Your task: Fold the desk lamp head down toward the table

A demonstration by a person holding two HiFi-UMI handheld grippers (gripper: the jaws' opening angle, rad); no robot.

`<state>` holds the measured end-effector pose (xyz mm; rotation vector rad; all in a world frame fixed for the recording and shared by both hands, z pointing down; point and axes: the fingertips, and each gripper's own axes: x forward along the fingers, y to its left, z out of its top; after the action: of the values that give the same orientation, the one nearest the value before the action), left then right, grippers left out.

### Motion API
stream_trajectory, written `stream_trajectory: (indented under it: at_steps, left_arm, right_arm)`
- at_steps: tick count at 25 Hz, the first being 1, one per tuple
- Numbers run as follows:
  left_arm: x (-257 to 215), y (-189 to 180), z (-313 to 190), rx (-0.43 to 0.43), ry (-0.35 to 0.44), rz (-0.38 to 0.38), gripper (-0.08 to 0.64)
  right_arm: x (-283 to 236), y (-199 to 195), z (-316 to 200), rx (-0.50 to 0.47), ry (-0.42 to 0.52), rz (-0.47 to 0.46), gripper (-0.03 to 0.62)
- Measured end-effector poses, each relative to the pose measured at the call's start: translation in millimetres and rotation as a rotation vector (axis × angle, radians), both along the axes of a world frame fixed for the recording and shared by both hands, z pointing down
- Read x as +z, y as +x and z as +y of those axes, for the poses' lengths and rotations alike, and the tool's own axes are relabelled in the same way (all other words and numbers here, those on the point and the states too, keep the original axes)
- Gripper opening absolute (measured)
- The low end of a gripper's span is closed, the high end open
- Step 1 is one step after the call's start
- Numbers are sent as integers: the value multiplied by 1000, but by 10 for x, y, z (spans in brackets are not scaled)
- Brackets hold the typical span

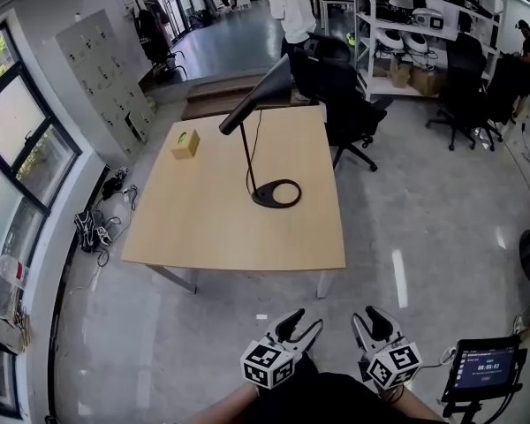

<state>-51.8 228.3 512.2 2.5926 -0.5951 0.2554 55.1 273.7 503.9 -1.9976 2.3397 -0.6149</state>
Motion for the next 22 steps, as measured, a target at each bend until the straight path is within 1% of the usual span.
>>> stream_trajectory:
  at_steps: [4, 9, 15, 19, 22]
  left_arm:
    - [-41, 85, -306, 11, 7, 0, 224]
    - [-34, 30, -710, -35, 5, 5, 224]
    - [21, 63, -972, -68, -18, -1, 224]
    - [85, 131, -1164, -105, -29, -15, 224]
    - [48, 209, -1369, -166, -22, -25, 224]
  right_arm:
    - [-110, -12, -387, -41, 23, 26, 156]
    - [-100, -39, -774, -65, 25, 24, 156]
    - [-99, -6, -1076, -106, 19, 33, 156]
    - [-23, 37, -1301, -158, 7, 22, 156]
    - [-32, 151, -1547, -213, 11, 9, 156]
